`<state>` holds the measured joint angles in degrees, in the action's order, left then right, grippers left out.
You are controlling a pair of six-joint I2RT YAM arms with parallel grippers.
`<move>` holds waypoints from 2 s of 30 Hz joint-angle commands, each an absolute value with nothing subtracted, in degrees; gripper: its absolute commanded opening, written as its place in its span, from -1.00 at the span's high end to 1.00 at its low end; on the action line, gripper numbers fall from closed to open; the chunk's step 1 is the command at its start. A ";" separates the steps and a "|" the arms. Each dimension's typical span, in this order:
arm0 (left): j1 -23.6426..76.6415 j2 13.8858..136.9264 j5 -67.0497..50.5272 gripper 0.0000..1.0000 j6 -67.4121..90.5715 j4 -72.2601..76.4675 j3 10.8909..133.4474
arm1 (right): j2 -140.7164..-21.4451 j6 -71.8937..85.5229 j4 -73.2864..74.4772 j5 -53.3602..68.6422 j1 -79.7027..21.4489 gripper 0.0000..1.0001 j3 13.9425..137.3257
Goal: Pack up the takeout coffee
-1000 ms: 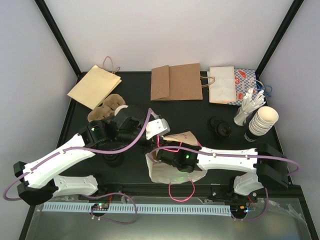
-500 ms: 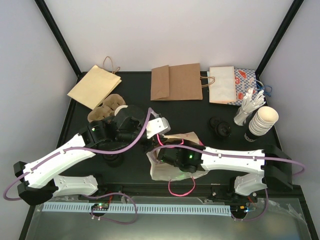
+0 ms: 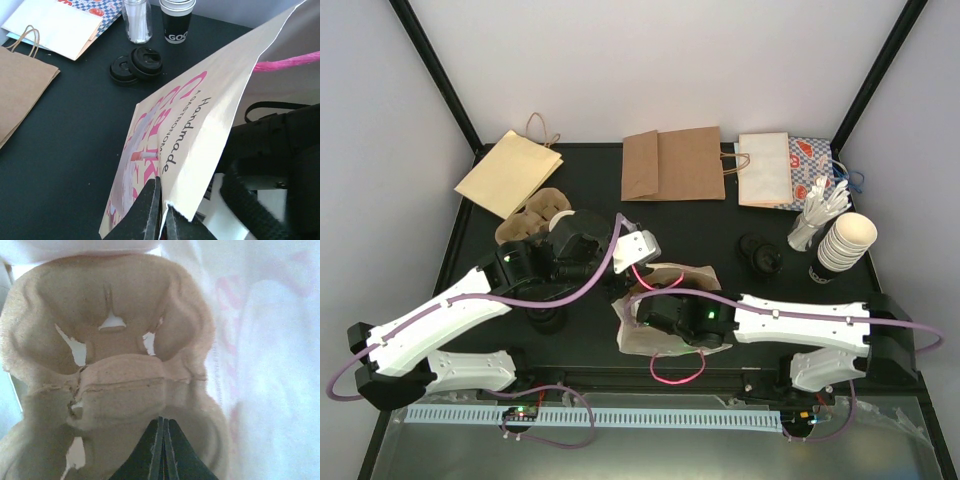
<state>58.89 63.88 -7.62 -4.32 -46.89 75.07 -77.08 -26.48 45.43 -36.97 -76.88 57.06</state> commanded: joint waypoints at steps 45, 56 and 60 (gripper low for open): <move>56.34 71.09 -0.55 0.97 -16.51 -42.10 81.81 | -59.34 -19.77 41.91 -19.95 -77.51 0.82 53.61; 56.51 69.47 -13.23 0.97 -13.78 -43.05 76.91 | -59.89 -21.57 43.83 -7.37 -77.77 0.82 51.41; 56.59 68.77 -16.89 0.97 -12.95 -43.29 75.97 | -60.57 -22.36 44.16 -6.56 -79.08 0.81 51.07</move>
